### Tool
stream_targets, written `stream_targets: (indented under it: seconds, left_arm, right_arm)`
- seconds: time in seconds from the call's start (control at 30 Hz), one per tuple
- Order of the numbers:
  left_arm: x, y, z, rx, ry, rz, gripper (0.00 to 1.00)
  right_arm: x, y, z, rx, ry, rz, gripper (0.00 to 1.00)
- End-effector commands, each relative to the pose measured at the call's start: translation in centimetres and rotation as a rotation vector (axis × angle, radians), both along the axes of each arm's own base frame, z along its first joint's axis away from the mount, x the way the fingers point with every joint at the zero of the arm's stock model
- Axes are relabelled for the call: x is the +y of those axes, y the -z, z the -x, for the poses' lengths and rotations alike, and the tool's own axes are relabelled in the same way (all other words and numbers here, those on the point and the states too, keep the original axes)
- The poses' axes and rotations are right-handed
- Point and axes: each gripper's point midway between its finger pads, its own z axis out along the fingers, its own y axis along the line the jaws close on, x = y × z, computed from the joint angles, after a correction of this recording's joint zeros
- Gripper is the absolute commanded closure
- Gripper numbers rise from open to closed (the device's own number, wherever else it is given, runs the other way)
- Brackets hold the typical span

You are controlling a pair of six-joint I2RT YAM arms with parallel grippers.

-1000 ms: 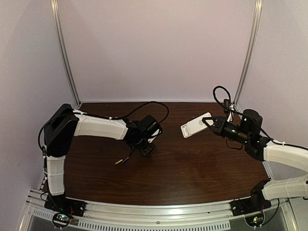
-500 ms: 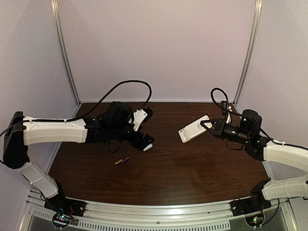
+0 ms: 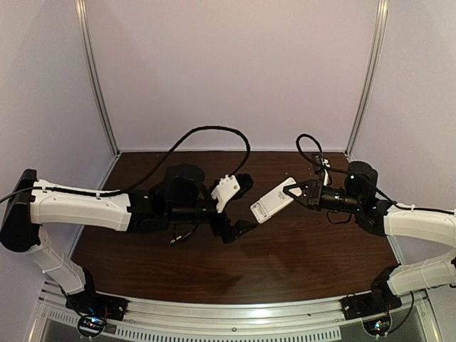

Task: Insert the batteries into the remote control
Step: Place the battery cover at the center of the board, then pass from the right arm to the left

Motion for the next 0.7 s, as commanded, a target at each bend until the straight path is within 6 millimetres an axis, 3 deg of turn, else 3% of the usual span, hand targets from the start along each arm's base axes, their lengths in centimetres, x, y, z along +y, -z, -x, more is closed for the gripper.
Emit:
stream_targets:
  seconds: [0.0, 0.33, 0.67]
  left_arm:
    - [-2.0, -0.9, -0.7, -0.127, -0.026, -0.012, 0.03]
    - [-3.3, 0.6, -2.1, -0.138, -0.076, -0.067, 0.03]
    - [-4.0, 1.8, -2.3, -0.129, -0.068, -0.103, 0.19]
  right_arm:
    - [1.2, -1.9, 0.1, -0.029, -0.025, -0.040, 1.00]
    - [2.8, -2.2, 0.7, -0.020, -0.059, -0.062, 1.00]
    - [3.6, -2.2, 0.8, -0.014, -0.076, -0.071, 1.00]
